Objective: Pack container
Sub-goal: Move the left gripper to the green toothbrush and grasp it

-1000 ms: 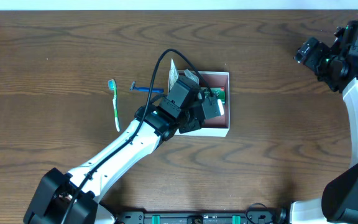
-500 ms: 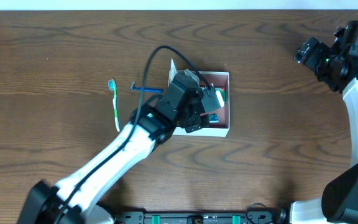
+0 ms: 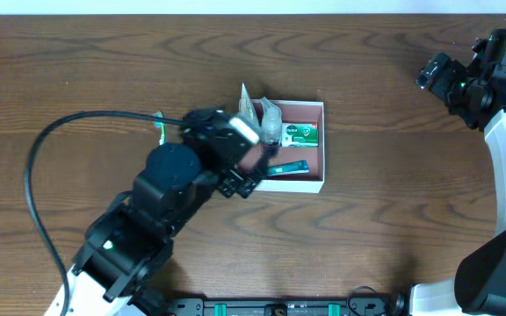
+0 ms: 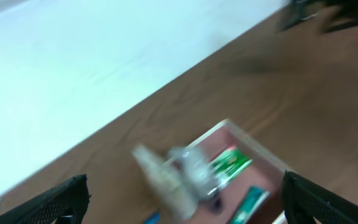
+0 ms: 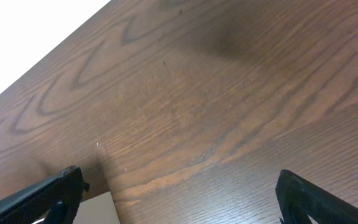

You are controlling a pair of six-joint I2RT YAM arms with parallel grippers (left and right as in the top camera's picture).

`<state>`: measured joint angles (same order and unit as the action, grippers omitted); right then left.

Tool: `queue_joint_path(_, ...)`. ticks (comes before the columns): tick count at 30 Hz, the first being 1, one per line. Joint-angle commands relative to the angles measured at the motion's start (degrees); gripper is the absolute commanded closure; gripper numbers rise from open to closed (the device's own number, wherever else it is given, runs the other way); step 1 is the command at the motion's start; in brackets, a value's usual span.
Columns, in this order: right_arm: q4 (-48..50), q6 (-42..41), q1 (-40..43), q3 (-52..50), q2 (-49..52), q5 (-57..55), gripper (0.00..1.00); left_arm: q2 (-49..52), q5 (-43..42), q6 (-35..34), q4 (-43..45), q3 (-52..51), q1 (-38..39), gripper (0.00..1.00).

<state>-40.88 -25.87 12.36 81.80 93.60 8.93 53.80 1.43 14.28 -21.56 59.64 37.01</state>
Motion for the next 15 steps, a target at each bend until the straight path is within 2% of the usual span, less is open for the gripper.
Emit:
queue_joint_path(1, 0.1, 0.7, 0.3, 0.9, -0.8, -0.4, 0.01, 2.1, 14.8, -8.3, -3.5, 0.4, -3.7, 0.02)
queue_joint_path(4, 0.1, 0.7, 0.3, 0.9, -0.8, -0.4, 0.01, 5.8, 20.3, -14.6, -6.6, 0.4, -8.7, 0.02)
queue_joint_path(11, 0.1, 0.7, 0.3, 0.9, -0.8, -0.4, 0.01, 17.8, 20.2, -26.4, -6.0, 0.4, -20.6, 0.02)
queue_joint_path(15, 0.1, 0.7, 0.3, 0.9, -0.8, -0.4, 0.01, 24.4, 17.6, -28.8, -5.2, 0.4, -25.6, 0.02)
